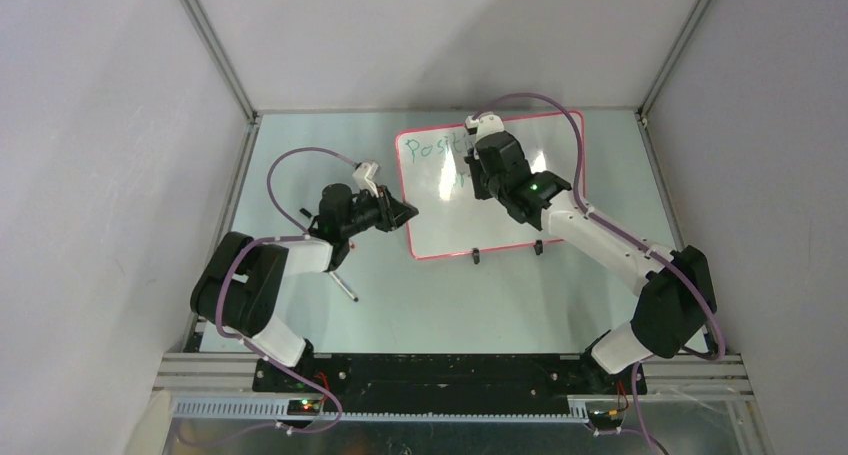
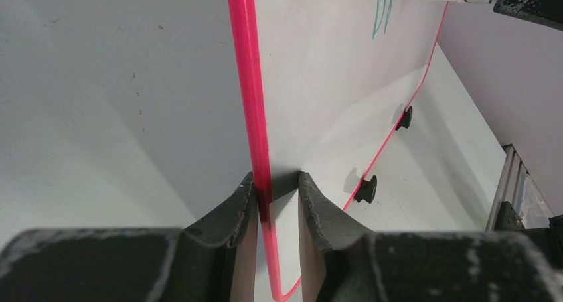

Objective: Write a sentence on the whiteboard

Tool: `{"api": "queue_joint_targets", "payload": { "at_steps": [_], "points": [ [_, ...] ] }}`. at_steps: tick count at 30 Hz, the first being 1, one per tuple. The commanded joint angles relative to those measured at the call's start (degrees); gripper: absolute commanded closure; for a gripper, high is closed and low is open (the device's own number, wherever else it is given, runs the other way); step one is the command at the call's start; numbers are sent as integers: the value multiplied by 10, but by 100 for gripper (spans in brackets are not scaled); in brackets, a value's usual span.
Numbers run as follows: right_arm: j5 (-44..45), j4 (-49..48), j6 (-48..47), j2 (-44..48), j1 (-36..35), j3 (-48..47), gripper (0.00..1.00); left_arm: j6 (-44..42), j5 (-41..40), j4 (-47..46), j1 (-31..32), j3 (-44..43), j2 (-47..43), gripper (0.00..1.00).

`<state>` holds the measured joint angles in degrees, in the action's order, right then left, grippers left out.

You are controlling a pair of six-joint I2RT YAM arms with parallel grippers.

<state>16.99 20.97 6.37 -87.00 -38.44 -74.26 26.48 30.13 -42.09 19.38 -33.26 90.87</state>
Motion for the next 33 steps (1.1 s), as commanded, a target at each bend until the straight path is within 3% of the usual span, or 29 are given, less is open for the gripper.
{"api": "queue_joint_targets", "payload": {
  "at_steps": [1, 33],
  "points": [
    [26, -16, -6, -12, 4, -2, 100, -24, -12, -5, 4, -15, -8, 76],
    [34, -9, -2, 11, 25, -2, 100, -24, -13, -5, 4, -15, -8, 76]
  ]
}}
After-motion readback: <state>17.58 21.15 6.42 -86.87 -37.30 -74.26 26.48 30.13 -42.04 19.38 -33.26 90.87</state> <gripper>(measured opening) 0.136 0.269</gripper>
